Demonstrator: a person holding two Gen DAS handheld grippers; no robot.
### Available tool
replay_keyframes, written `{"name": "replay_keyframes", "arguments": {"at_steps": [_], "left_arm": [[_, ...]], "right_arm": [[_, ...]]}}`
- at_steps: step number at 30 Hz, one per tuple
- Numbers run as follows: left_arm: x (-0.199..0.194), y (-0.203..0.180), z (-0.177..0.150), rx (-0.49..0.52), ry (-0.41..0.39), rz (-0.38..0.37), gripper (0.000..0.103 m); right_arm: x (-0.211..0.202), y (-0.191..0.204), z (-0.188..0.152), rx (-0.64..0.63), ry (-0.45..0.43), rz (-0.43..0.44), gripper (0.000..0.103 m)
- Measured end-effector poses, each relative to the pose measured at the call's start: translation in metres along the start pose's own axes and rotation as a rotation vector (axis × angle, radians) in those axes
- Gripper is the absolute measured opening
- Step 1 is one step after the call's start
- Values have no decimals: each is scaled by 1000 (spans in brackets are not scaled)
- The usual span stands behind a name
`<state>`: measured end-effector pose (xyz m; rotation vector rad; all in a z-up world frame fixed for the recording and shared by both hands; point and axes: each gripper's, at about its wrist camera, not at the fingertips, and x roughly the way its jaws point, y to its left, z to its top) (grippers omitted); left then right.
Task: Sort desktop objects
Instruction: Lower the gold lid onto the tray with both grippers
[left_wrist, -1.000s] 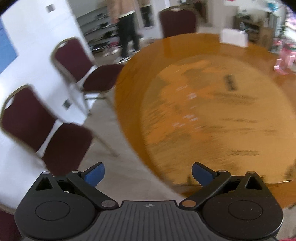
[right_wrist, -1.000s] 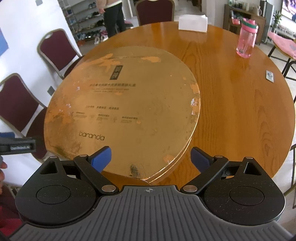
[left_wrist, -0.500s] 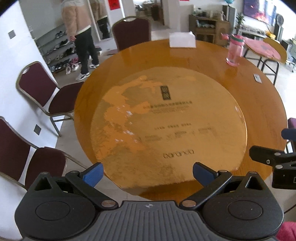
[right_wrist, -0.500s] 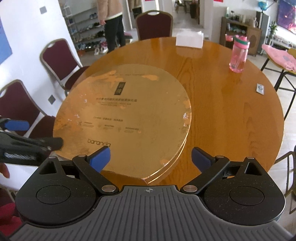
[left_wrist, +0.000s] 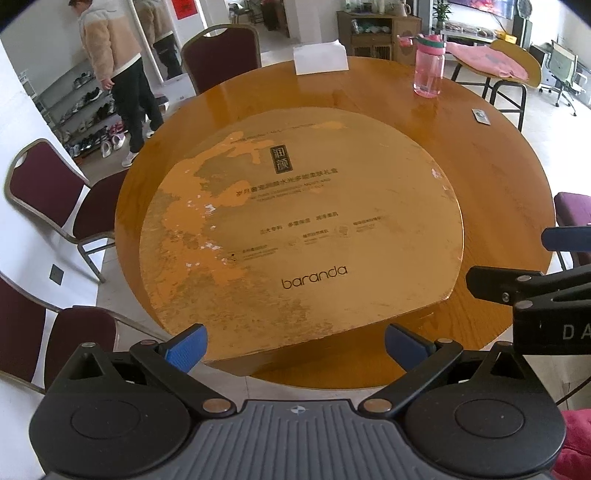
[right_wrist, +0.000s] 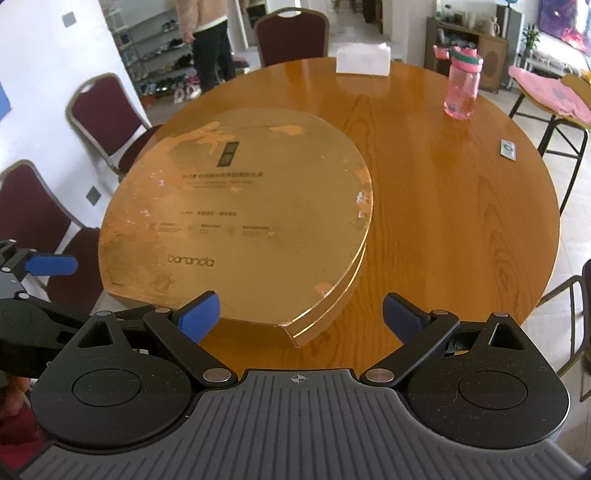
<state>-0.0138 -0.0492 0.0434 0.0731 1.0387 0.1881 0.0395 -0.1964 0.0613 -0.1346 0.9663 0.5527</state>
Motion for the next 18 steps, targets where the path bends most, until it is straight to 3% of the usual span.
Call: {"name": "replay_keyframes", "arguments": {"at_steps": [18], "left_arm": [[7,3,-6,-27,52,21,103]], "right_arm": [[9,-1,-8,-12,54,-23,98]]}}
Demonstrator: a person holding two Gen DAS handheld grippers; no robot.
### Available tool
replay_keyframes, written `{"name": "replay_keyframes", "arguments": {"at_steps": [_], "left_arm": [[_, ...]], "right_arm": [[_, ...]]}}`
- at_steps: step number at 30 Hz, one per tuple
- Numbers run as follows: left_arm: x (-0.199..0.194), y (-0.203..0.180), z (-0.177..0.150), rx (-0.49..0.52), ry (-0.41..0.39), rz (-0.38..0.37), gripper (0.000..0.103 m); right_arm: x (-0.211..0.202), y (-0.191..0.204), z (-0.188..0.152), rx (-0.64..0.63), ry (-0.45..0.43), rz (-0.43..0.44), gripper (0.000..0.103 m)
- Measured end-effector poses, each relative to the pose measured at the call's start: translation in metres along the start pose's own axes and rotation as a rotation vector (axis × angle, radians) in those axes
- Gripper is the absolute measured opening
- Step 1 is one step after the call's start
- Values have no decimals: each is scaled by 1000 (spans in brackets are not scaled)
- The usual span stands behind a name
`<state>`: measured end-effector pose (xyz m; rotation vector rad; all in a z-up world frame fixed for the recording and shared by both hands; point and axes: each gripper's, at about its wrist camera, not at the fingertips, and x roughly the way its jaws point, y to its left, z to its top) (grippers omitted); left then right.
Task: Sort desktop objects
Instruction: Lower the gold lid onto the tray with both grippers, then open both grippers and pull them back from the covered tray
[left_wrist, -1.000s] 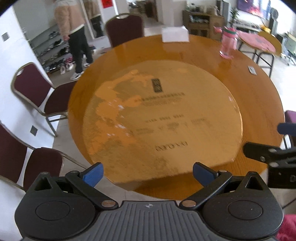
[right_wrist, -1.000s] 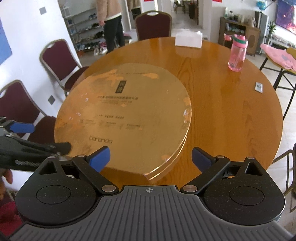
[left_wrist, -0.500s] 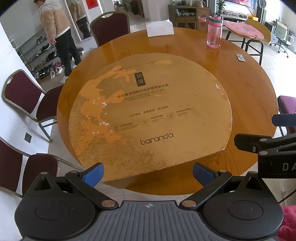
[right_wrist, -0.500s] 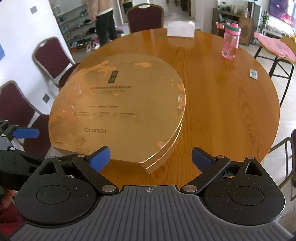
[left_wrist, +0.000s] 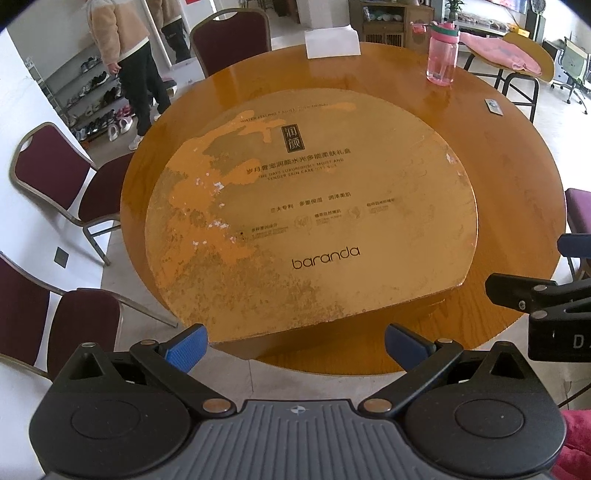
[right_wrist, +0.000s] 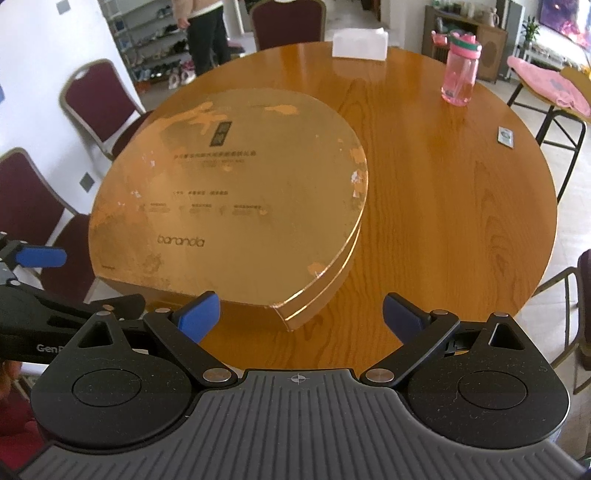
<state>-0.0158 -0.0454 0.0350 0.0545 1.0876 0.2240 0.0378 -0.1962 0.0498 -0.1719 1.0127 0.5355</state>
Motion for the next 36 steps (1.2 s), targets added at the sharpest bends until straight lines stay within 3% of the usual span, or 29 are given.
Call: {"name": "replay_keyframes", "arguments": {"at_steps": [36], "left_arm": [[4,-6,-1,17,16,1,103]], "right_arm": [[3,2,-6,-18,39,-5,99]]}}
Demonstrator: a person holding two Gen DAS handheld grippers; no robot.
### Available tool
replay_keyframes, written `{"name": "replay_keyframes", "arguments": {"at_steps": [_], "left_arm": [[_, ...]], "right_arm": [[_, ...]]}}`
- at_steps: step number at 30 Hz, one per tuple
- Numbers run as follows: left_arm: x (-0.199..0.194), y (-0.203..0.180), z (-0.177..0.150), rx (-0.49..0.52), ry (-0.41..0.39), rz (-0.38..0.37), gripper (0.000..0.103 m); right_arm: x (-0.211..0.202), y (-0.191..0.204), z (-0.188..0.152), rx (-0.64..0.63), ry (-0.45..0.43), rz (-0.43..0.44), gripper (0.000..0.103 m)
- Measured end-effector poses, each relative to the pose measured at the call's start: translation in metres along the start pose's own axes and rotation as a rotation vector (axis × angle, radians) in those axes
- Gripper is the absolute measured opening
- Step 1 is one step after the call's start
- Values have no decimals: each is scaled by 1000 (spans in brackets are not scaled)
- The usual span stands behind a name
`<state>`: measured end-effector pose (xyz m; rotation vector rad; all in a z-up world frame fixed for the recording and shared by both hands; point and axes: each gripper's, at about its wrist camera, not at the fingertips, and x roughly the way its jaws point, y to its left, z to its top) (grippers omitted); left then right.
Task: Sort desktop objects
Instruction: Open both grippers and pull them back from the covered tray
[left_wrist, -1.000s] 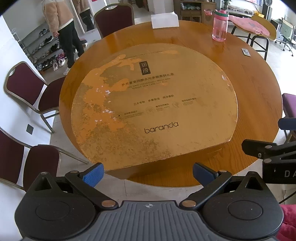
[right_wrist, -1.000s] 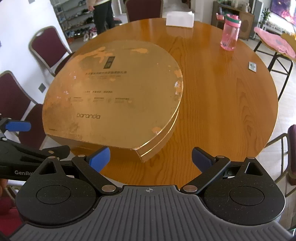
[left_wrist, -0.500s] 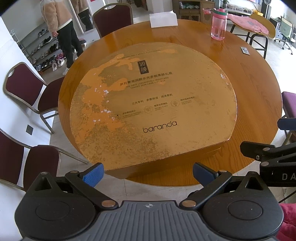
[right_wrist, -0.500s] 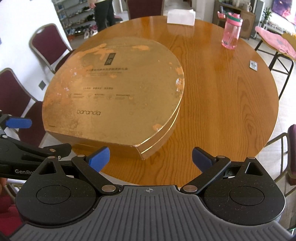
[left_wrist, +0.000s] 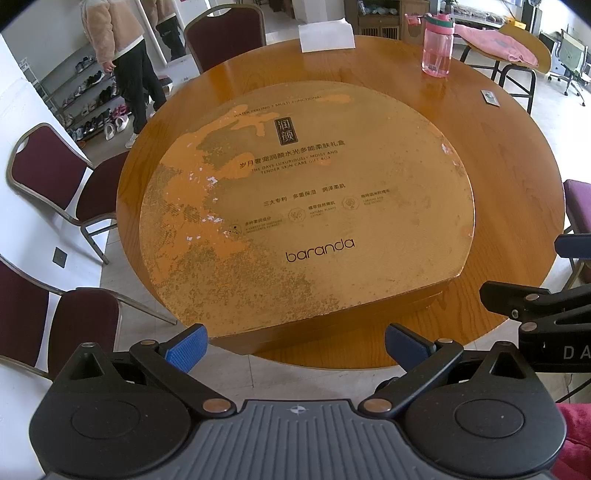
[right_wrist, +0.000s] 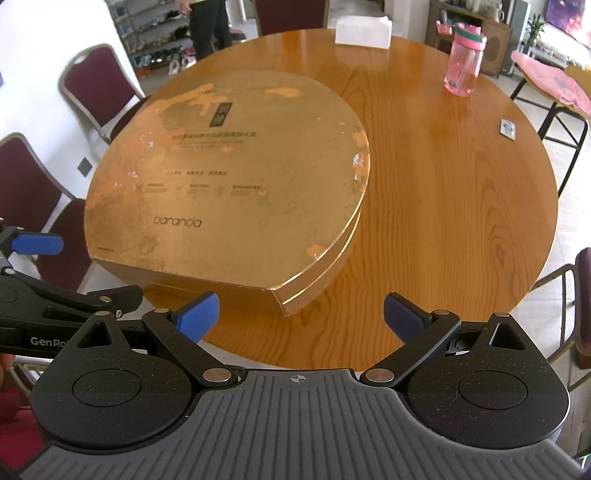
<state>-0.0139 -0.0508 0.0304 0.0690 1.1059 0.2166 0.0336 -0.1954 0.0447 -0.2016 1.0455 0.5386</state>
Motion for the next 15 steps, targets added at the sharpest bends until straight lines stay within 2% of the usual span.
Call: {"name": "replay_keyframes", "arguments": {"at_steps": [15], "left_arm": [[1,-2,2,12,3,-4,102]], "right_arm": [[1,0,0,-1,7,-10,99]]}}
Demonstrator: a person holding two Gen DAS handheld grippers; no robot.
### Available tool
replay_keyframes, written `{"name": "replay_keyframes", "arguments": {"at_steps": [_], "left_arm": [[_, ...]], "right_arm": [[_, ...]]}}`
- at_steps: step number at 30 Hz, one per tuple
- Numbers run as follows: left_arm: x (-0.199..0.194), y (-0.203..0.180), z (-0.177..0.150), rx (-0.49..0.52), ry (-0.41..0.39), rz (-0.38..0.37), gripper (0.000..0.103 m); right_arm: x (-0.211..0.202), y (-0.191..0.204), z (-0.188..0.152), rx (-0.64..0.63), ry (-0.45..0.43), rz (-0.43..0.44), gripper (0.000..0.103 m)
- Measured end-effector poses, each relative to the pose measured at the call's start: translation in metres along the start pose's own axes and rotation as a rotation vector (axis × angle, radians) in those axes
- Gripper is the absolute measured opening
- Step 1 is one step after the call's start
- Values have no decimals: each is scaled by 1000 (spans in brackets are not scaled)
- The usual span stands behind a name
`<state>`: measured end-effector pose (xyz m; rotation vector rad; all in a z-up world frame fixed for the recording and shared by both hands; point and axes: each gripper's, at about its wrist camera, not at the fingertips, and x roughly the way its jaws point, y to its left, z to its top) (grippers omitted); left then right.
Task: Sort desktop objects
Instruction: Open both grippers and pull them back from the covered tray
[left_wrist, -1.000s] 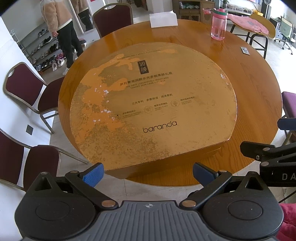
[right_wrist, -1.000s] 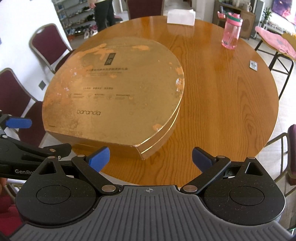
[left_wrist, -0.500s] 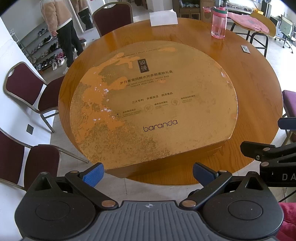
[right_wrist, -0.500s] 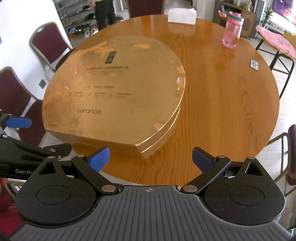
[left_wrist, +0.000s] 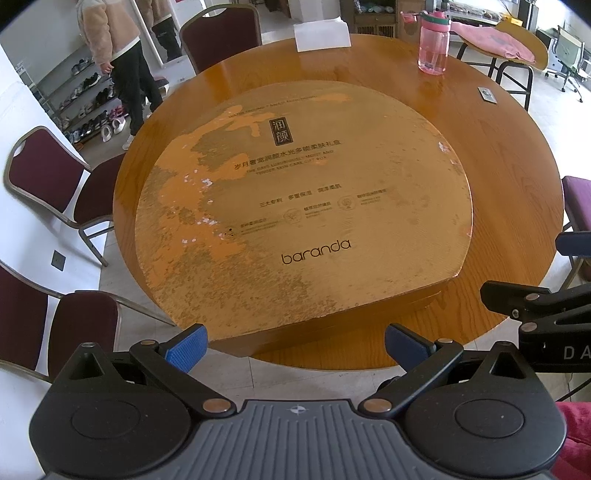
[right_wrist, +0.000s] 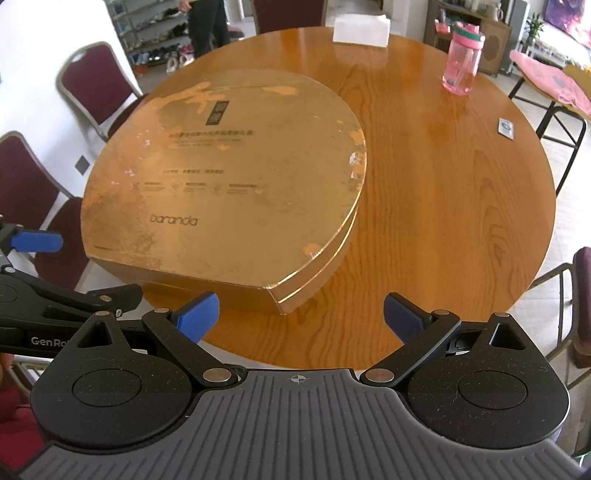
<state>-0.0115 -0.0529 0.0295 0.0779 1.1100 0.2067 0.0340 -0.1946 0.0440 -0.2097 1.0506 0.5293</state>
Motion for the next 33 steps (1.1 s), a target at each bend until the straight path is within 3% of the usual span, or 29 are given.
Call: {"name": "replay_keyframes", "arguments": {"at_steps": [33], "left_arm": [[7,-9,4,18,-11,7,102]], "right_arm": [[6,-9,2,9,13,-1,99]]}}
